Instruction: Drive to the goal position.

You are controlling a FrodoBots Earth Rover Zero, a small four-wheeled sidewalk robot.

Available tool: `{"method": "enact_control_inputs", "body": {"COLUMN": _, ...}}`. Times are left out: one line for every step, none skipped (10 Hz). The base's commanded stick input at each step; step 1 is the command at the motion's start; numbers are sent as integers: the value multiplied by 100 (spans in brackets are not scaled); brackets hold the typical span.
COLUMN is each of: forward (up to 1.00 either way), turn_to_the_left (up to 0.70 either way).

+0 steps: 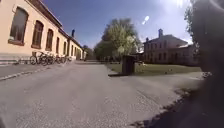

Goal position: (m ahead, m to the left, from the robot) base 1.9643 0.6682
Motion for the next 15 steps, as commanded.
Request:
{"method": "enact_control_inputs", "body": {"forward": 100, "turn_to_the_left": 0}}
{"method": "enact_control_inputs", "body": {"forward": 100, "turn_to_the_left": 0}}
{"method": "enact_control_inputs", "body": {"forward": 100, "turn_to_the_left": 0}}
{"method": "enact_control_inputs", "body": {"forward": 100, "turn_to_the_left": 0}}
{"method": "enact_control_inputs", "body": {"forward": 100, "turn_to_the_left": 0}}
{"method": "enact_control_inputs", "body": {"forward": 100, "turn_to_the_left": 0}}
{"method": "enact_control_inputs", "body": {"forward": 100, "turn_to_the_left": 0}}
{"method": "enact_control_inputs", "body": {"forward": 100, "turn_to_the_left": 14}}
{"method": "enact_control_inputs", "body": {"forward": 100, "turn_to_the_left": 27}}
{"method": "enact_control_inputs", "body": {"forward": 100, "turn_to_the_left": 27}}
{"method": "enact_control_inputs", "body": {"forward": 100, "turn_to_the_left": 27}}
{"method": "enact_control_inputs", "body": {"forward": 100, "turn_to_the_left": 27}}
{"method": "enact_control_inputs", "body": {"forward": 100, "turn_to_the_left": 27}}
{"method": "enact_control_inputs", "body": {"forward": 100, "turn_to_the_left": 27}}
{"method": "enact_control_inputs", "body": {"forward": 100, "turn_to_the_left": 27}}
